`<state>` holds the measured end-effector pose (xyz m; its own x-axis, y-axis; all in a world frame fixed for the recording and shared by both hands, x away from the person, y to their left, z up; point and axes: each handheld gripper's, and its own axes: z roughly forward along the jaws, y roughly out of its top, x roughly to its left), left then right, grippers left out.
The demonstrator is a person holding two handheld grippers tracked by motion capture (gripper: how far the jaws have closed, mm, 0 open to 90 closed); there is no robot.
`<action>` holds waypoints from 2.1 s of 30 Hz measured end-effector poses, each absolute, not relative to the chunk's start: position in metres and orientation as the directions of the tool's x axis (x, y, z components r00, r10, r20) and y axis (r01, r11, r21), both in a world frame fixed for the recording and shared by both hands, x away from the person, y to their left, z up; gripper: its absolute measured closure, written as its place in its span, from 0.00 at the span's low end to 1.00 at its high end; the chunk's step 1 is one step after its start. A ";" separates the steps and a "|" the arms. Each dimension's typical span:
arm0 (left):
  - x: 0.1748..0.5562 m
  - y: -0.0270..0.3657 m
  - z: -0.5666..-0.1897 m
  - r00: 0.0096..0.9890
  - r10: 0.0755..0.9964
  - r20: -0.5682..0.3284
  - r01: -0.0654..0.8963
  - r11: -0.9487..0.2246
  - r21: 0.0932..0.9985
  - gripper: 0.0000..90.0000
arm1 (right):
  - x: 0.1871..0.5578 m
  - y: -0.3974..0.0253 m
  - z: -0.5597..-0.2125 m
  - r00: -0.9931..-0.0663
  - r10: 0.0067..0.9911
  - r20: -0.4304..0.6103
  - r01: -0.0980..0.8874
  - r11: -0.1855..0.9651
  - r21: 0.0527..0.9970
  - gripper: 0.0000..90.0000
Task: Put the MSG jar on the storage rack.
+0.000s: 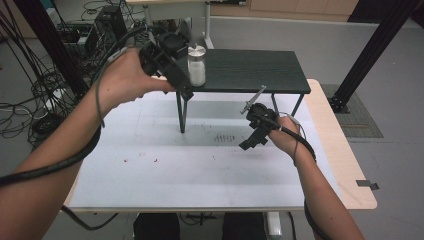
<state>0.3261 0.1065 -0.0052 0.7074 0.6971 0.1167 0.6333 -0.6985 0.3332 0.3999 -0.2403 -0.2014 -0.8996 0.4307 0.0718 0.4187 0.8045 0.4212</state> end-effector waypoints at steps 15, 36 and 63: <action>0.303 0.098 -0.083 0.740 0.660 0.128 0.625 -0.746 0.229 0.00 | 0.399 -0.233 -0.200 -0.904 0.422 0.066 0.410 0.813 0.413 0.04; 0.307 0.089 -0.186 0.749 0.658 0.080 0.645 -0.752 0.140 0.00 | 0.397 -0.231 -0.202 -0.904 0.421 0.069 0.411 0.814 0.411 0.04; 0.314 0.085 -0.197 0.751 0.657 0.060 0.645 -0.750 0.142 0.00 | 0.398 -0.234 -0.204 -0.903 0.423 0.075 0.415 0.815 0.404 0.04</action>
<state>0.3137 0.0849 -0.1972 0.7511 0.6575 0.0596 0.6455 -0.7504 0.1425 0.3981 -0.2340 -0.2045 -0.9031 0.4229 0.0749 0.4152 0.8150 0.4042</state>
